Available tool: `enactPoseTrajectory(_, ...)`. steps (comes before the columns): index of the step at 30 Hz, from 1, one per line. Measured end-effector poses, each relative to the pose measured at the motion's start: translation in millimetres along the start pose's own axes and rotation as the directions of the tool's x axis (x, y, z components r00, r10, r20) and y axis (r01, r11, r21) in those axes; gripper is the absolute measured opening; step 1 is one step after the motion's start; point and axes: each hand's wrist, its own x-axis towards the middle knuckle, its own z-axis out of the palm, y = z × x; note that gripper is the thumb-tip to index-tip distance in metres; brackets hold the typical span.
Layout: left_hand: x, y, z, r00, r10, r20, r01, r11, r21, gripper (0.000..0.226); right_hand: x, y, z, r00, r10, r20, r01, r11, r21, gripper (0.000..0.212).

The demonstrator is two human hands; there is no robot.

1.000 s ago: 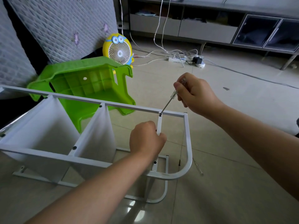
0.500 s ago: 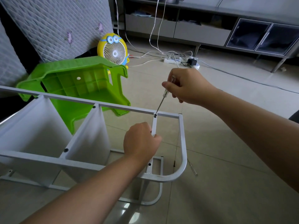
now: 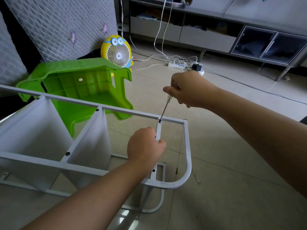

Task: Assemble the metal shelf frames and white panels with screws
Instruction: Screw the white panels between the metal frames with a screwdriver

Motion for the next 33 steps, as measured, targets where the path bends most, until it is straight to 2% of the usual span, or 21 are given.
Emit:
enactPoseTrajectory(4,0.8,-1.5,0.5,1.0,-0.009,0.008,0.009,1.0,0.008,0.036,4.5,-6.5,-4.3,0.999,-0.022,0.03,0.025,0.993,-0.117,0.041)
enactPoseTrajectory(8,-0.9,-3.2,-2.7,0.999,0.026,0.047,-0.029,0.998,0.051,0.041,5.7,-8.9,-13.2,0.989,-0.099,0.112,0.111,0.989,-0.102,0.034)
enactPoseTrajectory(11,-4.2,-9.9,-7.4,0.991,0.076,0.11,-0.082,0.995,0.055,0.046,3.4,-8.3,-19.3,0.98,-0.152,0.126,0.167,0.979,-0.118,0.024)
enactPoseTrajectory(15,-8.8,-17.8,-15.9,0.966,0.136,0.218,-0.157,0.984,0.082,0.049,5.9,-5.0,-23.7,0.969,-0.215,0.124,0.239,0.941,-0.238,0.03)
enactPoseTrajectory(20,-14.6,-17.8,-20.3,0.955,0.162,0.247,-0.188,0.979,0.084,0.046,11.1,-5.3,-22.0,0.984,-0.098,0.151,0.156,0.884,-0.442,0.048)
enactPoseTrajectory(24,-15.5,-18.8,-17.9,0.96,0.177,0.218,-0.194,0.979,0.058,0.043,8.0,-0.2,-17.4,0.983,-0.055,0.178,0.116,0.928,-0.354,0.042)
enactPoseTrajectory(27,-17.4,-21.8,-16.7,0.96,0.186,0.21,-0.193,0.981,0.012,0.039,1.8,-1.8,-15.3,0.977,-0.102,0.185,0.127,0.984,-0.125,0.01)
enactPoseTrajectory(29,-17.7,-23.2,-15.7,0.96,0.197,0.197,-0.199,0.98,-0.011,0.039,-0.7,-3.6,-16.3,0.973,-0.122,0.198,0.14,0.987,-0.08,0.001)
enactPoseTrajectory(33,-17.8,-24.2,-14.8,0.964,0.211,0.162,-0.208,0.978,-0.034,0.036,4.5,-3.7,-22.6,0.971,-0.161,0.176,0.188,0.971,-0.15,0.017)
